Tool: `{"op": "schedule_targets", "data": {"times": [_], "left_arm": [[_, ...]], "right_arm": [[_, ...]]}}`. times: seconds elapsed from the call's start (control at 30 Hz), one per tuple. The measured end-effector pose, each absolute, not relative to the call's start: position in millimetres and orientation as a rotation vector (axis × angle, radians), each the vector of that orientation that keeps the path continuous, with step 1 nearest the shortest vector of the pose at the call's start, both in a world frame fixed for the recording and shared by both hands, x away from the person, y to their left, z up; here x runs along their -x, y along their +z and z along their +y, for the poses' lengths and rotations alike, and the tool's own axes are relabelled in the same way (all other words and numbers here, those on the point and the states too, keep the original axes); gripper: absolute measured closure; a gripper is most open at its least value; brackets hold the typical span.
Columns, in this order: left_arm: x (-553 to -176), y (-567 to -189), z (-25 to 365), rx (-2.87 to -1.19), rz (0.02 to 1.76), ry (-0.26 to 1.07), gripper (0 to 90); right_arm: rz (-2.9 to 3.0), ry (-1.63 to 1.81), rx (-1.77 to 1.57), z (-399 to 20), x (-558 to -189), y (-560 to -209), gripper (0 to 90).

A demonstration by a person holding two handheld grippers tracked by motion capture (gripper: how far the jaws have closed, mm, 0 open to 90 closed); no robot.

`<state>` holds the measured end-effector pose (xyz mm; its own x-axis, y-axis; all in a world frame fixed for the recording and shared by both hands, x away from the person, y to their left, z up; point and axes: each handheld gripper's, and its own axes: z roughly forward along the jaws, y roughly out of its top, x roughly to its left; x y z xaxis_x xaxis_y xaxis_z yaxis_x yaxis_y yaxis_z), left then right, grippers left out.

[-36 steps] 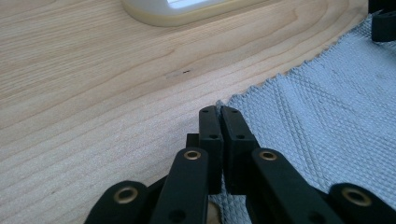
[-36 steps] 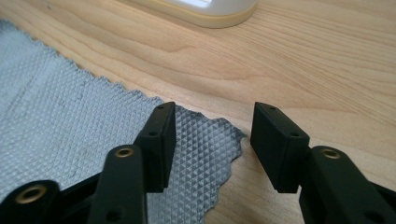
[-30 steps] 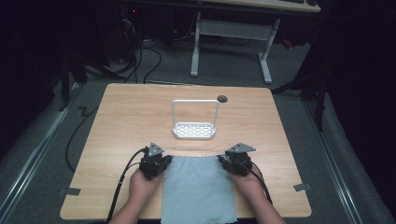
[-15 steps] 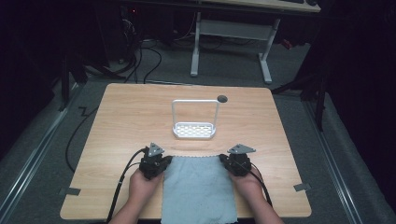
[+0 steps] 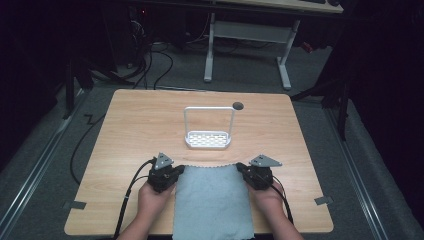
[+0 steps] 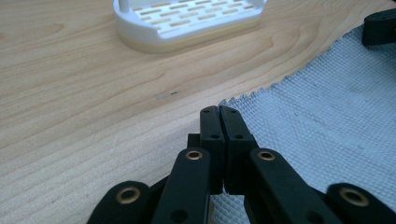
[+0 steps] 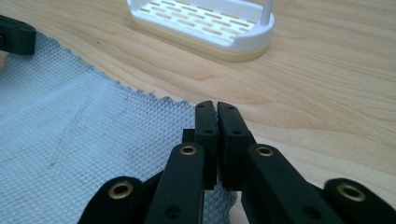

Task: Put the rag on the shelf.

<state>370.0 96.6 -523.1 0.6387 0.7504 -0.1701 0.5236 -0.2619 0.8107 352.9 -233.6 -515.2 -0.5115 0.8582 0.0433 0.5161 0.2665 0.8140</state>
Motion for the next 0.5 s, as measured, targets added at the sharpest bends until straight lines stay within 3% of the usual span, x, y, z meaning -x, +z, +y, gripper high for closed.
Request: {"op": "schedule_targets", "data": {"times": [0.5], "left_arm": [[-357, -503, 106, -1.827, 0.944, 0.322, 89.4]], "right_arm": [[2.069, 1.226, -1.207, -236, -339, -497, 88.2]]}}
